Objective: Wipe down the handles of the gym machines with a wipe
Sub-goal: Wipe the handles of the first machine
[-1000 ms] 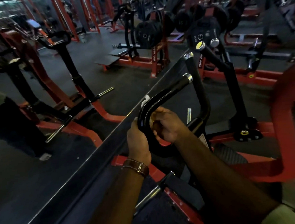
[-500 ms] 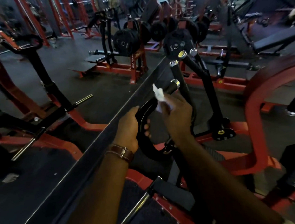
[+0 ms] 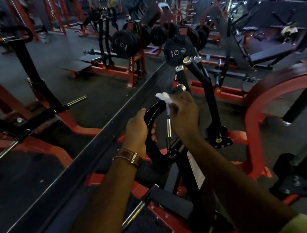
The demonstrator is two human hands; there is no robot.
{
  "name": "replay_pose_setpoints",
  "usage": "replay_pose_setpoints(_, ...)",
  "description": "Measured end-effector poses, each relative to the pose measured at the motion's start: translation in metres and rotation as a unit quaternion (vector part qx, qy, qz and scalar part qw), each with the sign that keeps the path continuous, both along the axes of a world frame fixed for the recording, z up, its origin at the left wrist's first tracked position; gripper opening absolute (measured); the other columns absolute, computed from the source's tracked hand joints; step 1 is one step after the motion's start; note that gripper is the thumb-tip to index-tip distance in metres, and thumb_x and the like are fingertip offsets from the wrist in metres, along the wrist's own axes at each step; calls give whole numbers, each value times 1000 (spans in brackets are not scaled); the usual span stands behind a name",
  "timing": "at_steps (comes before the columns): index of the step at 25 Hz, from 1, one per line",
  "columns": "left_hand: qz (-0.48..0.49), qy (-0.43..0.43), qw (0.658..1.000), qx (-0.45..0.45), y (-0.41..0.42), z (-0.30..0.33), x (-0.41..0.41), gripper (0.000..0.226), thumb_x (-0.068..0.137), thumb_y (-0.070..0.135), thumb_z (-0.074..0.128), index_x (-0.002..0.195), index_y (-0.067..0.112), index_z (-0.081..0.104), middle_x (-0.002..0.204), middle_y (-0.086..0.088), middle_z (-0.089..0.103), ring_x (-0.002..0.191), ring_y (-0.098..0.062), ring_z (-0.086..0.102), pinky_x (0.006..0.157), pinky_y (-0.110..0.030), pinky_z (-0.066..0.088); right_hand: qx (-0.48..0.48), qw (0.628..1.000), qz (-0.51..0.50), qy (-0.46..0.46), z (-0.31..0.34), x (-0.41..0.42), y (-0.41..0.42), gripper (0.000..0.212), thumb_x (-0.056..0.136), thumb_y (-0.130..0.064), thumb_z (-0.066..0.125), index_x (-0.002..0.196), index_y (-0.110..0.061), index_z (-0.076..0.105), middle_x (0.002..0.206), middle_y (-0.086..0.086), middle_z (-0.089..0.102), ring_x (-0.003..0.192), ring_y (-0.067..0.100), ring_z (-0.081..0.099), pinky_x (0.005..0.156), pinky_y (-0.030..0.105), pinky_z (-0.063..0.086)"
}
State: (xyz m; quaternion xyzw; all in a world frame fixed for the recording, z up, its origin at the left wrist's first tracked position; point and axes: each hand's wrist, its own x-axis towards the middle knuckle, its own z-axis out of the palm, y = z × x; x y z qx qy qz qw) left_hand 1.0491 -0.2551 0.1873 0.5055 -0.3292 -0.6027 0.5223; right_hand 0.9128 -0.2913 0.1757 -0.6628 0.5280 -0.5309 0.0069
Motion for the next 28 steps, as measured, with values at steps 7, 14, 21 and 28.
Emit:
replay_pose_setpoints(7, -1, 12, 1000, 2, 2, 1, 1, 52, 102, 38, 44, 60, 11, 60, 51, -8, 50, 39, -19, 44, 44, -27, 37, 48, 989, -17, 140, 27, -8, -17, 27, 90, -8, 55, 104, -12, 77, 101, 13, 64, 91, 27, 63, 74, 28, 45)
replay_pose_setpoints(14, 18, -26, 999, -24, 3, -3, 1, 57, 102, 41, 43, 63, 4, 60, 50, -11, 50, 39, -21, 46, 43, -26, 38, -21, 965, 120, 231, 15, 13, 0, 33, 80, -12, 49, 95, -10, 78, 103, 6, 71, 100, 22, 62, 84, 29, 49)
replay_pose_setpoints(21, 2, -13, 1000, 0, 3, -4, 3, 55, 102, 43, 43, 64, 7, 58, 50, -8, 50, 41, -20, 45, 47, -28, 38, 39, 978, -17, 204, 16, 11, -18, 22, 86, -9, 52, 91, -8, 73, 99, 5, 67, 94, 26, 61, 80, 28, 45)
replay_pose_setpoints(28, -10, -31, 999, -27, 0, -8, 1, 58, 100, 49, 43, 64, 6, 56, 50, -8, 48, 40, -20, 44, 46, -28, 39, 39, 996, -44, 73, 26, -36, -38, 34, 84, 0, 53, 109, -6, 75, 101, 10, 70, 92, 16, 66, 85, -1, 33)
